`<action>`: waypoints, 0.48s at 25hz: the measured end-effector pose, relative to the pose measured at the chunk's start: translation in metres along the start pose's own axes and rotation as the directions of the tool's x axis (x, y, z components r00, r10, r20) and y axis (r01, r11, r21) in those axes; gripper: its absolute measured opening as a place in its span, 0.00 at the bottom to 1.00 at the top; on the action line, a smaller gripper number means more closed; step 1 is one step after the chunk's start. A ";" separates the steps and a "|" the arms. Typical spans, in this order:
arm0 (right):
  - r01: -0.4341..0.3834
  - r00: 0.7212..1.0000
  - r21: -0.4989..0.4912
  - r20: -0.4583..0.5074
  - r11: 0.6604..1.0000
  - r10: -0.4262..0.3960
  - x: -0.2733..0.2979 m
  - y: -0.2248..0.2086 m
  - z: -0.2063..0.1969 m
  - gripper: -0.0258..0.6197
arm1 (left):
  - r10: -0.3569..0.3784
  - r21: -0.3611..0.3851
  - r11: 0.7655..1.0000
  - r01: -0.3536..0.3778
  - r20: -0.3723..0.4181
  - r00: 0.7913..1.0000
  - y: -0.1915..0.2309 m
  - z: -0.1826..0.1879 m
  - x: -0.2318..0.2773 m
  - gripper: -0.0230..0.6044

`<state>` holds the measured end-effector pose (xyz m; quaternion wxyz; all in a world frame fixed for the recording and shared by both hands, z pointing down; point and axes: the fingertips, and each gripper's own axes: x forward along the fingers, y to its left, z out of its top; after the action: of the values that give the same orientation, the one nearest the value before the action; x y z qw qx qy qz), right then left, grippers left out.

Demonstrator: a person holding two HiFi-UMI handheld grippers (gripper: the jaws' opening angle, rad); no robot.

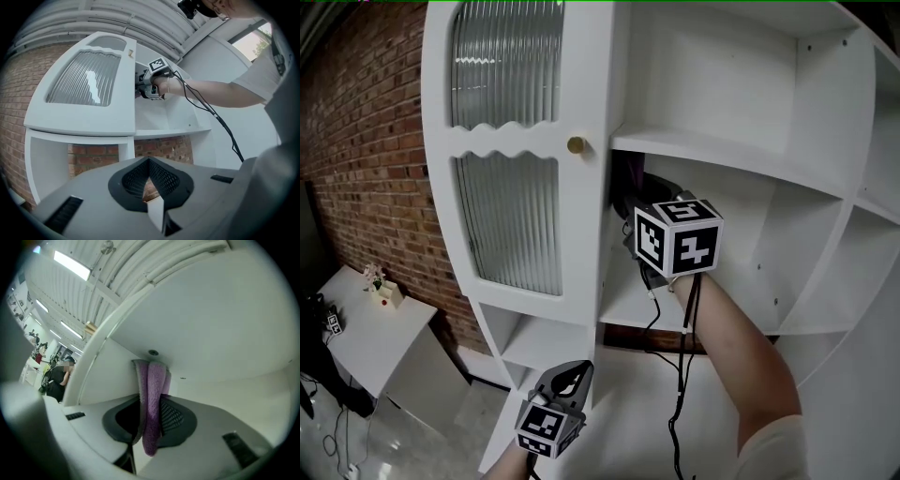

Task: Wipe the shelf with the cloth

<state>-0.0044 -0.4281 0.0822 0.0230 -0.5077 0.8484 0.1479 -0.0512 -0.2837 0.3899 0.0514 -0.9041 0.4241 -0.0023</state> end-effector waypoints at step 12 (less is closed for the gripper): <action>-0.115 0.993 -0.119 0.021 0.986 0.118 -0.068 0.059 0.022 0.16 | -0.050 0.036 0.998 0.050 -0.007 0.999 -0.042 0.003 -0.005 0.04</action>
<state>-0.0256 -0.3384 0.0878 -0.0038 -0.4555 0.8661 0.2058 -0.0218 -0.2531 0.3913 0.0665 -0.9134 0.4013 -0.0141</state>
